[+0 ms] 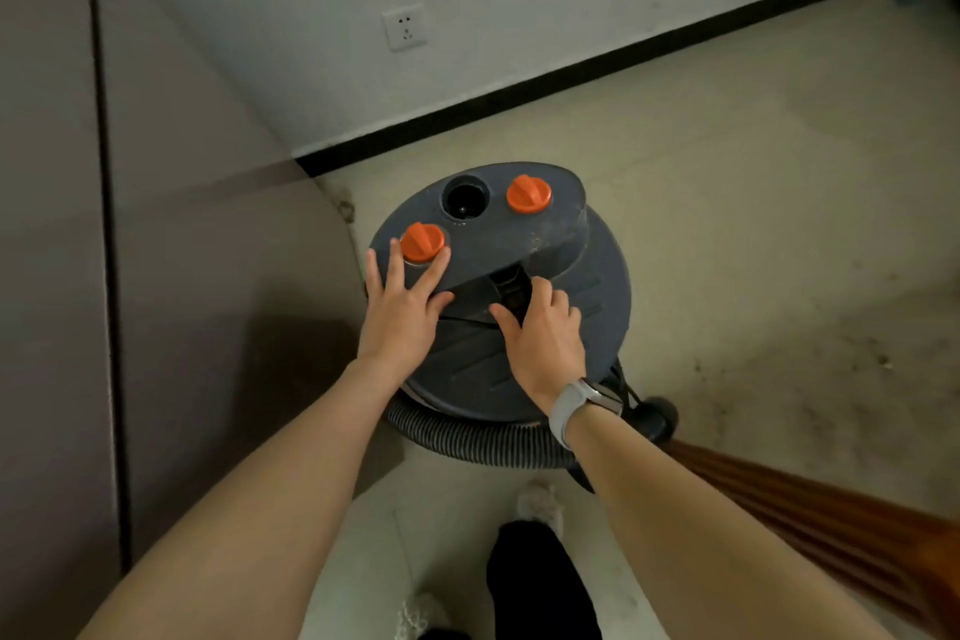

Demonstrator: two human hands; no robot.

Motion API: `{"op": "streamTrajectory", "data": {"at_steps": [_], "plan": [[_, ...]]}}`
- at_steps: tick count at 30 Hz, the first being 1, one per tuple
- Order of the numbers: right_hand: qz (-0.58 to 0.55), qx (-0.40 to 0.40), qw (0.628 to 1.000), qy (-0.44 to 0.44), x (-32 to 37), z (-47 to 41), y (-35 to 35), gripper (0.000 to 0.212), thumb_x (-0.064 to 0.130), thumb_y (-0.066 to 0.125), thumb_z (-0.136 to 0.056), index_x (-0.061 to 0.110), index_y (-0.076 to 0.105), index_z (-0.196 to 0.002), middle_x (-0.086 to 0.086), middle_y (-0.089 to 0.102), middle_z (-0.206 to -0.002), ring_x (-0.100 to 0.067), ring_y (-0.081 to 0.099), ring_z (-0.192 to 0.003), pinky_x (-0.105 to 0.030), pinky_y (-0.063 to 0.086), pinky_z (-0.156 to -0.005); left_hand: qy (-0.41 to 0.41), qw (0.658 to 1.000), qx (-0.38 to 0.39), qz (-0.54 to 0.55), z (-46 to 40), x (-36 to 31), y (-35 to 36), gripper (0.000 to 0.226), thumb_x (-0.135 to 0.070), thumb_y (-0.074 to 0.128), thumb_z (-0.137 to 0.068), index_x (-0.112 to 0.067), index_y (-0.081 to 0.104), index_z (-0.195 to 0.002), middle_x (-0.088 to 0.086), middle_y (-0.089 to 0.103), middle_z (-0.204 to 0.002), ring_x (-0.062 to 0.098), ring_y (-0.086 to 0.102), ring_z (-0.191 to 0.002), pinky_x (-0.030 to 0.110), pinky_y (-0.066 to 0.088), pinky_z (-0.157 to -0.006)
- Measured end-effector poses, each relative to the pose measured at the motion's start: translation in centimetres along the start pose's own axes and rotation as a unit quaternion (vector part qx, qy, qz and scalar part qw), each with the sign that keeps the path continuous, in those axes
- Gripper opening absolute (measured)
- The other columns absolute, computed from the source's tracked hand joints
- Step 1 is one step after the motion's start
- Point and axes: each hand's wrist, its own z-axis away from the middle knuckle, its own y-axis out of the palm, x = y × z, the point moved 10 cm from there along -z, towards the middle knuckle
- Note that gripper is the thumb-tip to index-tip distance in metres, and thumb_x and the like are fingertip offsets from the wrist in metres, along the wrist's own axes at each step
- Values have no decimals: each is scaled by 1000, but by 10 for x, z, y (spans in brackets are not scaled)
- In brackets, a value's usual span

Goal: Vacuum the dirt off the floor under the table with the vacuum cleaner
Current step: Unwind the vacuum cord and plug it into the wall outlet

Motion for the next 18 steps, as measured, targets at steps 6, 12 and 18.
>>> {"op": "streamTrajectory", "data": {"at_steps": [6, 12, 18], "plan": [[-6, 44, 998, -33, 54, -73, 1, 57, 40, 45, -97, 12, 26, -143, -12, 37, -139, -32, 33, -127, -38, 39, -94, -37, 999, 10, 13, -70, 21, -37, 57, -32, 39, -100, -40, 11, -149, 10, -11, -159, 38, -21, -142, 48, -2, -116], [6, 58, 997, -50, 110, -140, 7, 57, 39, 45, -97, 12, 26, -143, -13, 37, -139, -33, 34, -126, -38, 37, -97, -42, 999, -27, 3, -133, 48, -77, 58, -31, 41, -100, -37, 10, -149, 13, -9, -159, 39, -19, -142, 46, -4, -116], [8, 68, 996, -57, 167, -201, 12, 55, 39, 47, -97, 12, 30, -141, -12, 39, -136, -34, 35, -123, -38, 35, -98, -63, 998, -26, 15, -194, 78, -117, 58, -31, 42, -99, -38, 13, -149, 12, -9, -159, 38, -19, -142, 46, -1, -116]]}}
